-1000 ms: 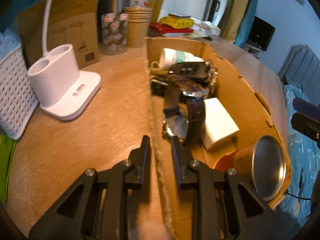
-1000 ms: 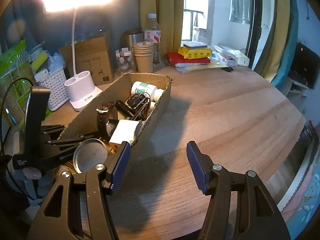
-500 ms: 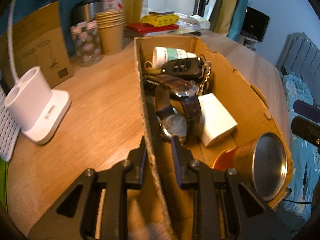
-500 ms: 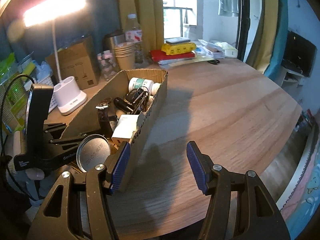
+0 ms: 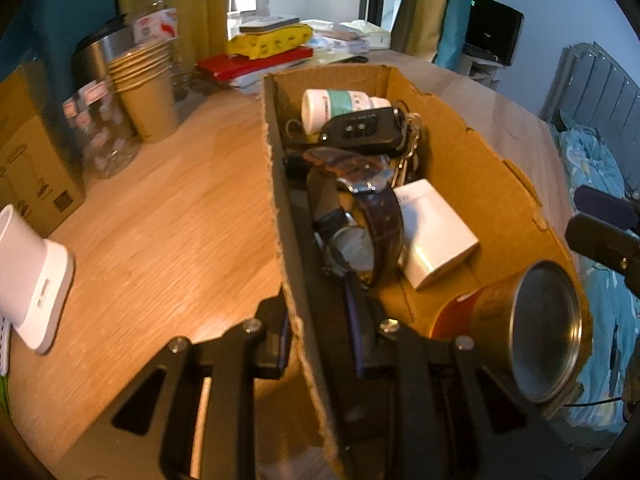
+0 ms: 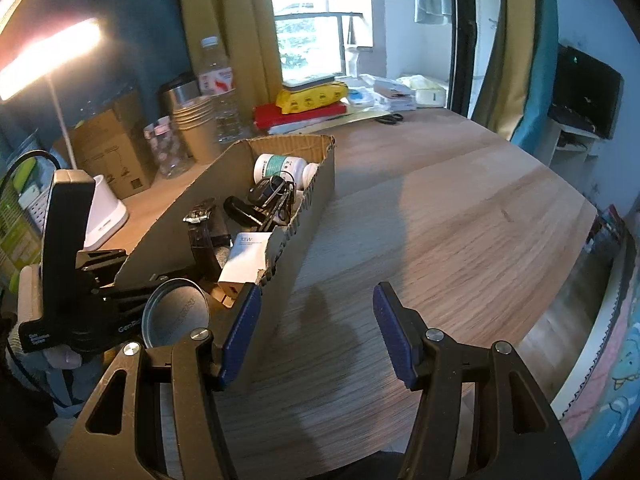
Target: Organize rigid objects
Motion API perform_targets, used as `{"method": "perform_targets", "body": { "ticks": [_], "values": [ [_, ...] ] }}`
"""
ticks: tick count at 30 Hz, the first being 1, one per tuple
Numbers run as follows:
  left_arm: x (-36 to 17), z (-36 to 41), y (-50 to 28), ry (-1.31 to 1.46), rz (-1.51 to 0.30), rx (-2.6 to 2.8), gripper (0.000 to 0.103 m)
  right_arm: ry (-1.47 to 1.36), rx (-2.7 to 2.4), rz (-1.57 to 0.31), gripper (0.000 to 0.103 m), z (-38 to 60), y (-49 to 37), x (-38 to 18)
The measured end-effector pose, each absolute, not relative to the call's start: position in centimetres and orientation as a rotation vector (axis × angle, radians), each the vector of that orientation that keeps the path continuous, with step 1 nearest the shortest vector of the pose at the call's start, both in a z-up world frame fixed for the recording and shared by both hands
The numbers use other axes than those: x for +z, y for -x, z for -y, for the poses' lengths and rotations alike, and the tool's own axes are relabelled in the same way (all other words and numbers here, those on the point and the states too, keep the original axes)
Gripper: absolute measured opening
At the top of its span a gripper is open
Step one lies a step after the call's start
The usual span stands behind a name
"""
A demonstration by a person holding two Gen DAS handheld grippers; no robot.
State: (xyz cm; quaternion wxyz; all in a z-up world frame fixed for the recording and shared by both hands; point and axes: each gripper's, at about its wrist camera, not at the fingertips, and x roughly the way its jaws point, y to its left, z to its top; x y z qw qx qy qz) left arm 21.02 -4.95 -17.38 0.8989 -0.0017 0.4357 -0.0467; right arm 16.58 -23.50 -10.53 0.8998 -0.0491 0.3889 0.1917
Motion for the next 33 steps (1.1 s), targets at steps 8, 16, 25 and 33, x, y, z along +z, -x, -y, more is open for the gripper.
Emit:
{"method": "perform_targets", "body": {
  "ticks": [8,16,25,33],
  "values": [
    [-17.4,5.6,-21.6,0.003,-0.897,-0.098,0.025,0.095,0.404,-0.81,0.062,24.5,-18.0,-11.2],
    [-16.2,5.1,-20.3,0.023,-0.843,-0.047,0.064,0.088,0.393,-0.802,0.062,24.2,-17.9,-10.8],
    [-13.2,3.7,-16.9,0.015,-0.778,-0.035,0.066,0.111,0.401,-0.77,0.062,22.6,-15.7,-9.0],
    [-8.8,1.8,-12.4,0.013,-0.668,-0.032,0.074,0.14,0.404,-0.718,0.062,20.7,-12.3,-6.6]
  ]
}}
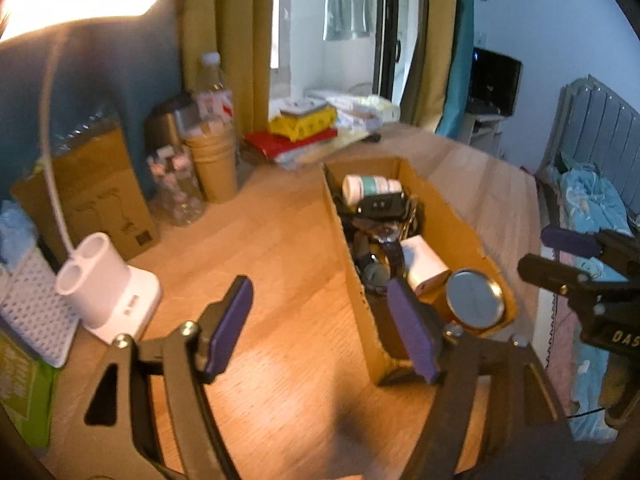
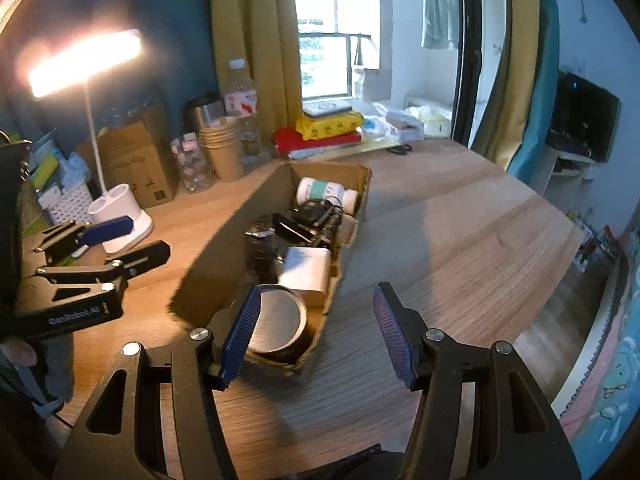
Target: Organize rigid objects
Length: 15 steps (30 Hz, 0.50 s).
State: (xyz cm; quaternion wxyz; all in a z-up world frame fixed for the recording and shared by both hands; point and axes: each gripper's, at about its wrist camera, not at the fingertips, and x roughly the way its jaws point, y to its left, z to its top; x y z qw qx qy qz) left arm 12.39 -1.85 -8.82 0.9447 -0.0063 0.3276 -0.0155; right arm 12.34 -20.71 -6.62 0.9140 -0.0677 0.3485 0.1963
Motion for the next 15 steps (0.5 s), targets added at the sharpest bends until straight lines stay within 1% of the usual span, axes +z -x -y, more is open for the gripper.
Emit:
{"method": "perform_targets", "body": {
  "ticks": [3,8,12,14,15],
  "values": [
    [-7.6,1.3,-10.5,0.01,-0.637,-0.038,0.077,0.143,0.405,-0.697,0.062,20.2,-10.9,-5.7],
    [-6.1,0.1,-7.3,-0.016,-0.593,-0.039,0.086,0.131,0.399,-0.656,0.062,19.8,-8.3,-4.0],
    [-4.6,-0.8,-4.9,-0.001,-0.549,-0.032,0.089,0.123,0.384,-0.625,0.065,19.5,-6.3,-2.8],
    [-4.1,-1.1,-3.9,0.005,-0.531,-0.033,0.094,0.12,0.372,-0.611,0.066,19.4,-5.4,-2.3],
    [-3.8,-1.2,-3.3,0.01,-0.518,-0.033,0.094,0.118,0.365,-0.602,0.066,19.3,-4.8,-2.0]
  ]
}}
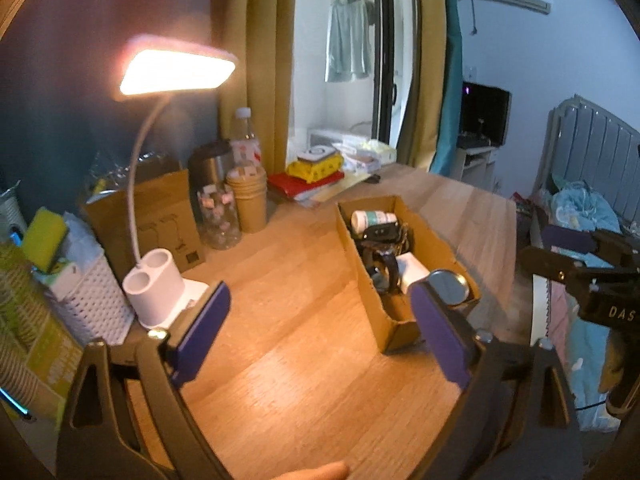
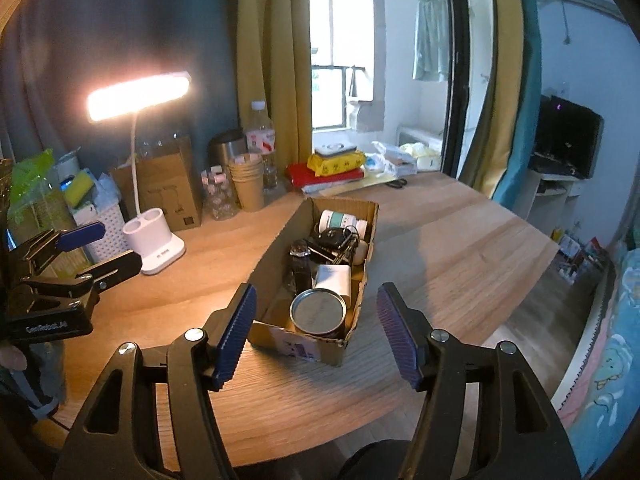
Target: Organize rigid objects
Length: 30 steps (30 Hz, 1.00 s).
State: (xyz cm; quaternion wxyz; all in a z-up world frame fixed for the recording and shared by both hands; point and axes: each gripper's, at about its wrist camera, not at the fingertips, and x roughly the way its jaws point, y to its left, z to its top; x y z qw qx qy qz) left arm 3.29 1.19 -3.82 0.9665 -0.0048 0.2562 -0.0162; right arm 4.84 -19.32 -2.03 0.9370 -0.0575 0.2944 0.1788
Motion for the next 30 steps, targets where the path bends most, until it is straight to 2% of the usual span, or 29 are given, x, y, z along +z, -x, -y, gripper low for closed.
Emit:
{"method": "perform_targets", "body": {
  "ticks": [5,10,20,30],
  "values": [
    [-2.5,-1.3,-1.0,0.043,-0.482,-0.045,0.095,0.093,0.32,-0.562,0.067,19.5,-2.2,-0.8],
    [-1.0,-1.5,1.4,0.077,-0.415,-0.061,0.096,0.076,0.278,-0.519,0.079,19.9,0.5,0.2],
    [1.3,-0.4,4.4,0.034,-0.324,-0.09,0.096,0.073,0.209,-0.431,0.079,20.5,4.6,2.4],
    [2.5,-0.2,5.5,0.029,-0.296,-0.102,0.096,0.076,0.202,-0.401,0.079,20.8,5.3,3.2]
  ]
}}
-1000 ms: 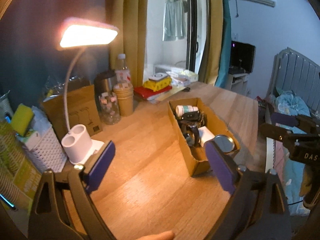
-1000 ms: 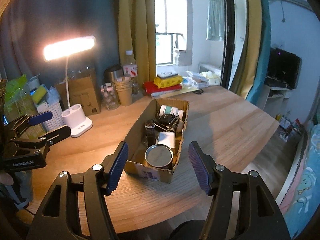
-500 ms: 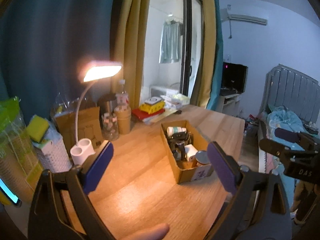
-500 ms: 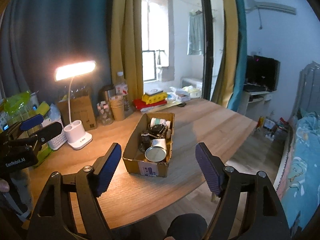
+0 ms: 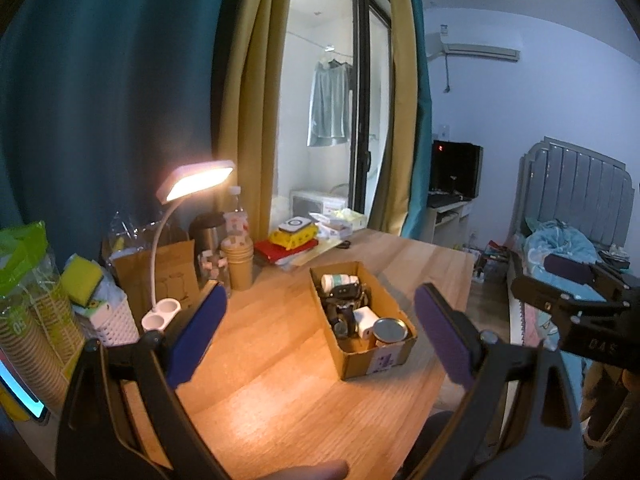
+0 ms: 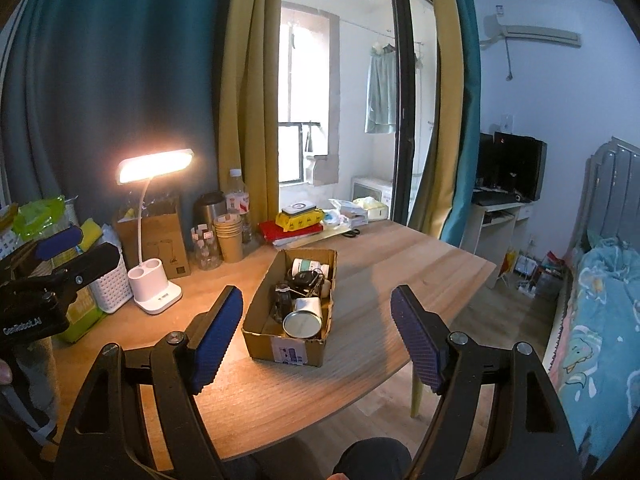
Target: Organize rigid objects
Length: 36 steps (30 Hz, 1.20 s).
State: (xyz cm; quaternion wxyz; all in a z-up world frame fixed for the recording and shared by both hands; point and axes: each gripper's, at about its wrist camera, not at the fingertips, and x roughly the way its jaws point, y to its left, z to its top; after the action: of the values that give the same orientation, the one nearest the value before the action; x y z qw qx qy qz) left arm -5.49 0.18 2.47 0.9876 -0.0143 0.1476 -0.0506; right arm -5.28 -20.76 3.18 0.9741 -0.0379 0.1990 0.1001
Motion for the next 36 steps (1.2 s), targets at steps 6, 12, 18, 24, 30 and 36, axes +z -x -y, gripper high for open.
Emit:
{"method": "perform_targets", "body": {
  "ticks": [6,12,18,24,30,36],
  "values": [
    [2.6,-0.42,5.6,0.037,-0.292,-0.092,0.096,0.072,0.21,-0.403,0.08,20.77,5.17,3.18],
    [2.63,-0.44,5.63,0.035,-0.298,-0.095,0.096,0.077,0.216,-0.402,0.08,20.48,4.99,3.22],
    [2.62,-0.51,5.68,0.037,-0.296,-0.093,0.096,0.077,0.217,-0.403,0.08,20.52,4.96,3.25],
    [2.66,-0.56,5.66,0.036,-0.297,-0.095,0.096,0.077,0.216,-0.403,0.08,20.48,4.98,3.27],
    [2.67,-0.66,5.61,0.035,-0.296,-0.095,0.096,0.076,0.216,-0.404,0.08,20.5,4.86,3.24],
    [2.67,-0.69,5.58,0.035,-0.295,-0.095,0.096,0.077,0.216,-0.406,0.08,20.5,4.9,3.27]
  ]
}}
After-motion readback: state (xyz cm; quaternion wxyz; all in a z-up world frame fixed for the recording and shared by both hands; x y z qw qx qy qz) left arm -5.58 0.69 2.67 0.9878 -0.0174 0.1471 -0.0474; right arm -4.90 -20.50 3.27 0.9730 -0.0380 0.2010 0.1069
